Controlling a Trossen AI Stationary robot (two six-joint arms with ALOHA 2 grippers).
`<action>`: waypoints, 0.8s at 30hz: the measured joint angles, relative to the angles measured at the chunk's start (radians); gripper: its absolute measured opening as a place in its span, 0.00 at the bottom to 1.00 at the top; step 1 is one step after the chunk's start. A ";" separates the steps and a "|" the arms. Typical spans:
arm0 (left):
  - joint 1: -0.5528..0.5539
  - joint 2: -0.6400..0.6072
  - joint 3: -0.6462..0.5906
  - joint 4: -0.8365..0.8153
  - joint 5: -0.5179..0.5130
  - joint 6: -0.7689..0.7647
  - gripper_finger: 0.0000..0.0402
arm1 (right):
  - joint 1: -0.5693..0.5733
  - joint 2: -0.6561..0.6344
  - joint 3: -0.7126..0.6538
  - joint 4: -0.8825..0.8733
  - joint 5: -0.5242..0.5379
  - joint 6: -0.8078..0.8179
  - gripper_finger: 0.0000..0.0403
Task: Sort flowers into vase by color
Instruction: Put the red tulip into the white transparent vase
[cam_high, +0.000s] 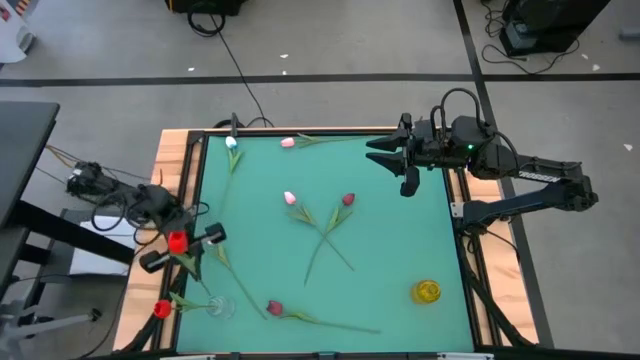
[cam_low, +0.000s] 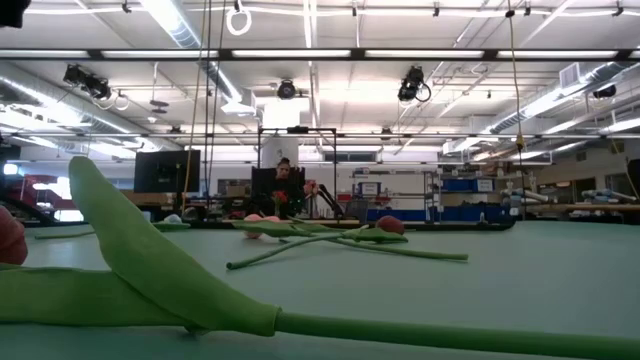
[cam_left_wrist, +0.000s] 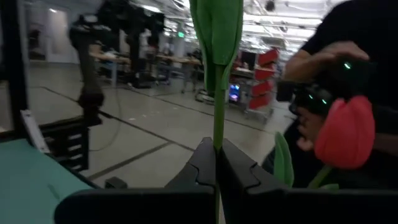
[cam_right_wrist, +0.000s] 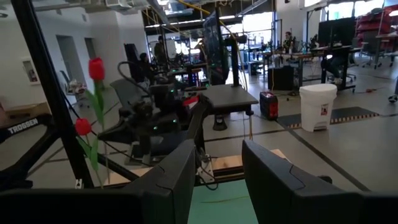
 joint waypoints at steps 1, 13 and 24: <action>-0.020 0.012 0.000 0.006 -0.005 0.006 0.01 | 0.000 0.000 0.000 0.000 0.000 0.000 0.35; -0.248 0.089 0.000 0.011 -0.219 0.146 0.01 | 0.000 0.000 0.000 0.000 0.000 0.000 0.35; -0.330 0.109 -0.010 0.032 -0.292 0.206 0.01 | 0.000 0.000 0.000 0.000 0.000 0.000 0.35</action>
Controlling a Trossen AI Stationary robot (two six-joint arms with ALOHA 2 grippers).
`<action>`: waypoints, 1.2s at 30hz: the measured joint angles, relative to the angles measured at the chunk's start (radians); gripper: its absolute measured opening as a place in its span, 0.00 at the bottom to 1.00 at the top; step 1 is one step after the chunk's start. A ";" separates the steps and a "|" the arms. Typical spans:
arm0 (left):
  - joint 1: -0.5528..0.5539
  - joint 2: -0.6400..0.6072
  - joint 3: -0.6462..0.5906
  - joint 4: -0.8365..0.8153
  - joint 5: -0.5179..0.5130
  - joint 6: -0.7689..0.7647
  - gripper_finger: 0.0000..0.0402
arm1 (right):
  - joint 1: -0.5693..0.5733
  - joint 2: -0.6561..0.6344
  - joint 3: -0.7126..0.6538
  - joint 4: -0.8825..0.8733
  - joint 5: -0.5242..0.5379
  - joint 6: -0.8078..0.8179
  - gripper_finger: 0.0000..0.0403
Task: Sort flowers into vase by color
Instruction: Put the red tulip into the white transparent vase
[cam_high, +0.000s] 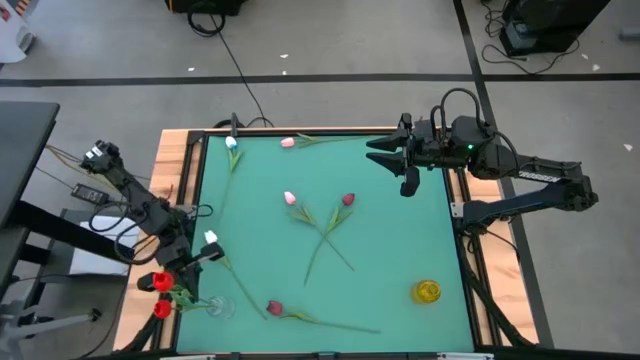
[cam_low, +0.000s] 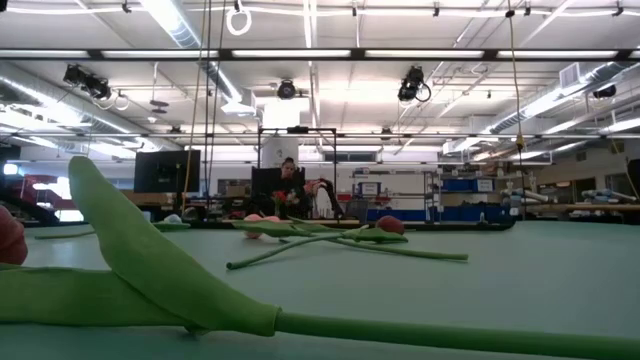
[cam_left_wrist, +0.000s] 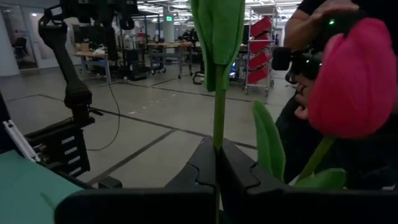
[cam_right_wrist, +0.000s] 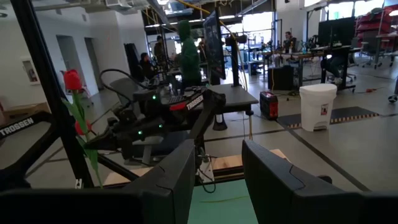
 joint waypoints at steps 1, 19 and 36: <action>-0.006 0.000 -0.013 0.006 -0.002 -0.001 0.01 | 0.000 0.000 0.000 0.000 0.000 0.000 0.35; -0.084 0.000 -0.169 0.126 -0.062 -0.079 0.19 | 0.000 0.000 0.000 0.000 0.000 0.000 0.35; -0.106 0.102 0.168 -0.443 -0.062 -0.059 0.48 | 0.000 0.000 0.000 0.000 0.000 0.000 0.35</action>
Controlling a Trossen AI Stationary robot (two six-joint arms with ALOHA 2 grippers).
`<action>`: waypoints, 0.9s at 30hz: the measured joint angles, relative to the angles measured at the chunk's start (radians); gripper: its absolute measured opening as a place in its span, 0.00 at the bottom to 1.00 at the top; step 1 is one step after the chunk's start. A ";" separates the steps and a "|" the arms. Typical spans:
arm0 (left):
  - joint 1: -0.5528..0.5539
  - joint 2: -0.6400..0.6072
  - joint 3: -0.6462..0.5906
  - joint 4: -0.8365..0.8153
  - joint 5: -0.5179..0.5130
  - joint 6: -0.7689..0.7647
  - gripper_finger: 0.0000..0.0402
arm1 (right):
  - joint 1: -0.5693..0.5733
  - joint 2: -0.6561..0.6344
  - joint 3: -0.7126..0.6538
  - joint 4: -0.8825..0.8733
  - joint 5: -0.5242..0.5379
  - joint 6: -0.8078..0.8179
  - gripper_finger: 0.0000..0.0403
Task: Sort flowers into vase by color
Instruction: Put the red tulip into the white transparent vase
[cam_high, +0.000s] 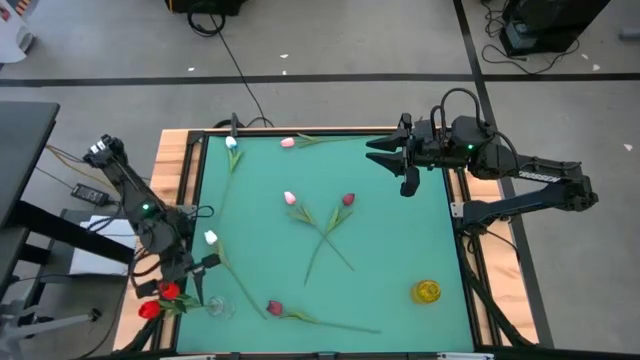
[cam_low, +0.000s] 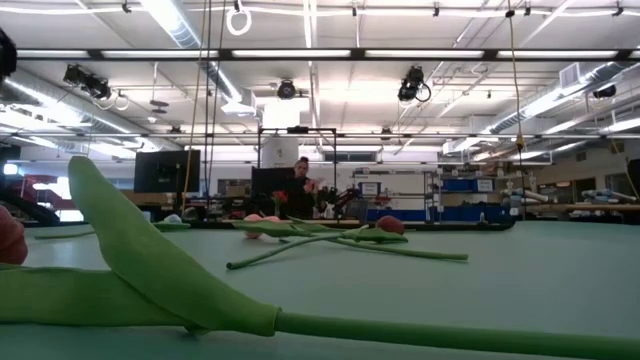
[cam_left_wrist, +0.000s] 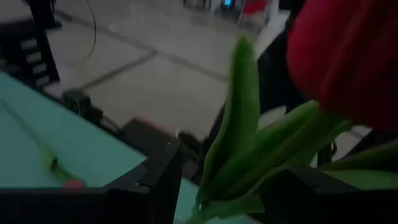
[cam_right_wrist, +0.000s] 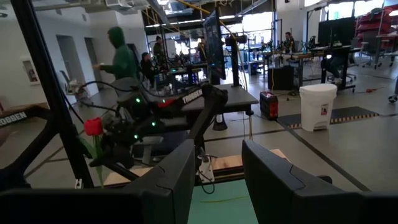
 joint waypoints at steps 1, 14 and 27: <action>0.000 0.016 0.034 -0.045 0.000 0.011 0.48 | 0.000 0.000 0.000 0.000 0.000 0.000 0.35; -0.002 0.165 0.396 -0.510 0.048 0.038 0.68 | 0.000 0.000 0.000 0.000 0.000 0.000 0.35; 0.038 0.170 0.637 -0.939 -0.029 0.094 0.72 | 0.000 0.000 0.000 0.000 0.000 0.000 0.35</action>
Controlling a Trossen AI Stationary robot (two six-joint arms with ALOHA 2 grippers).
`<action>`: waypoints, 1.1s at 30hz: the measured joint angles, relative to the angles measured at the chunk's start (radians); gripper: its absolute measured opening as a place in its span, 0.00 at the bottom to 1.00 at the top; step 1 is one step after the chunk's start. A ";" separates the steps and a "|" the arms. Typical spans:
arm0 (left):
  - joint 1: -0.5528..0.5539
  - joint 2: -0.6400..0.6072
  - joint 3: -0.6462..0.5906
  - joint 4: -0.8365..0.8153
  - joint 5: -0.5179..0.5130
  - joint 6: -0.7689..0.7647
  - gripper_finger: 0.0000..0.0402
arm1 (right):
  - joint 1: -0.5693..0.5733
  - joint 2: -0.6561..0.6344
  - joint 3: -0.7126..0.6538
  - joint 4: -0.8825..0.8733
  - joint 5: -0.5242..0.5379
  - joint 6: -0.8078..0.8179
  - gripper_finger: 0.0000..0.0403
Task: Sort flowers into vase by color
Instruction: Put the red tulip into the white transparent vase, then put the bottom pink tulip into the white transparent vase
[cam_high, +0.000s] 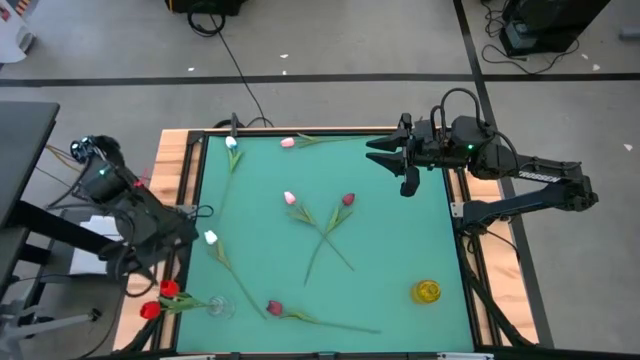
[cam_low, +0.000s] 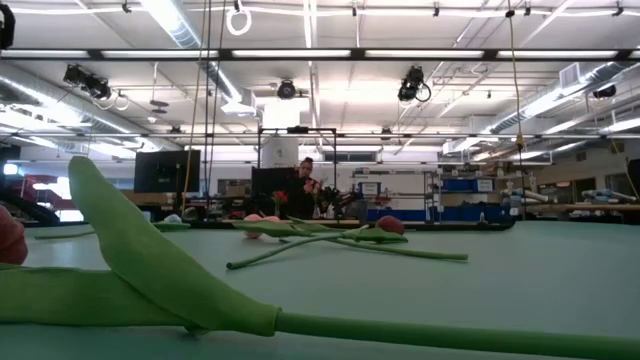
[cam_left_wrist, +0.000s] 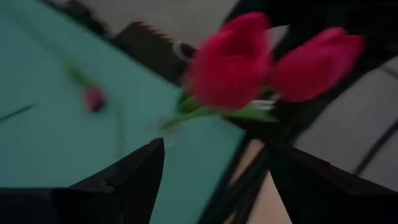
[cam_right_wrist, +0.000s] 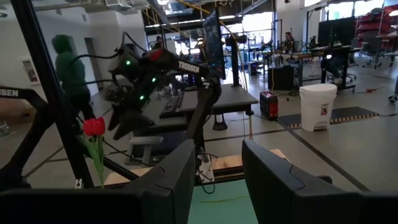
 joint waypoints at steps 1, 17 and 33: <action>0.011 0.000 0.012 -0.015 -0.037 0.001 0.72 | 0.000 0.000 0.000 0.000 0.000 0.000 0.35; 0.357 -0.065 0.003 -0.098 -0.283 0.000 0.58 | 0.000 0.000 0.000 0.000 0.000 0.000 0.35; 0.721 0.001 -0.272 0.142 -0.386 -0.208 0.58 | 0.000 0.000 0.000 0.000 0.000 0.000 0.35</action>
